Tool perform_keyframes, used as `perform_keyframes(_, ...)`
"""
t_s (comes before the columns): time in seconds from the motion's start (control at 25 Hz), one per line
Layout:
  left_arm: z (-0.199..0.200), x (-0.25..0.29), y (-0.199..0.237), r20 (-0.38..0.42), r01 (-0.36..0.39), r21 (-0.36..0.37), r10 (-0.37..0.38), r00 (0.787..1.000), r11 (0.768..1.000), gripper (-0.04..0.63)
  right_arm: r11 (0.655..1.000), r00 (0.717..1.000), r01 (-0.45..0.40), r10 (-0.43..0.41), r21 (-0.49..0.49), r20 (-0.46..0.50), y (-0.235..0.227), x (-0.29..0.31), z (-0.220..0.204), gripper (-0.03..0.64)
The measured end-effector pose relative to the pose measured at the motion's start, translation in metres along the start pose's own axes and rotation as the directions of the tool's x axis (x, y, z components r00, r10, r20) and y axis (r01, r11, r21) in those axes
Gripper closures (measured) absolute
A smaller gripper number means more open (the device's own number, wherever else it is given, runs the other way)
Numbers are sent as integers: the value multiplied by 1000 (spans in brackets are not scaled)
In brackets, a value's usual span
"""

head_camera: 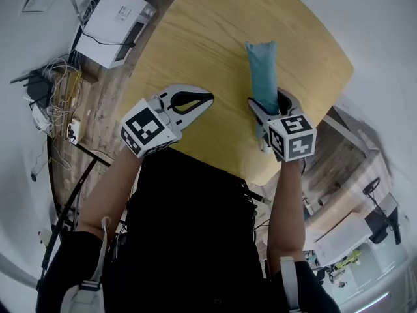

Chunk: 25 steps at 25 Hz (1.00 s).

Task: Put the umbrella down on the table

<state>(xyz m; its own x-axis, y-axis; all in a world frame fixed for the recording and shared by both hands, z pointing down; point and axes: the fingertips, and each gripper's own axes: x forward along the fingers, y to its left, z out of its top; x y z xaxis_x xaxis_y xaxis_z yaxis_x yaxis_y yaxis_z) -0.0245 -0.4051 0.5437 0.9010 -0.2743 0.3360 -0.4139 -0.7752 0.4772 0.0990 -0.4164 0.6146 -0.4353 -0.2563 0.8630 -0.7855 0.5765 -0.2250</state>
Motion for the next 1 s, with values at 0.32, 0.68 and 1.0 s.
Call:
perform_keyframes(0.32, 0, 7, 3, 32, 13, -49, -12, 999, 999, 583, 1000, 999, -10, 10, 8, -52, -6, 22, -9, 319)
perform_keyframes(0.68, -8, 11, 8, 9, 14, -51, -13, 1000, 999, 583, 1000, 997, -12, 10, -27, -74, -2, 31, -9, 319)
perform_keyframes(1.0, -9, 18, 8, 10, 29, -51, -28, 1000, 998, 583, 999, 994, -4, -1, -45, -110, -2, 32, -9, 319)
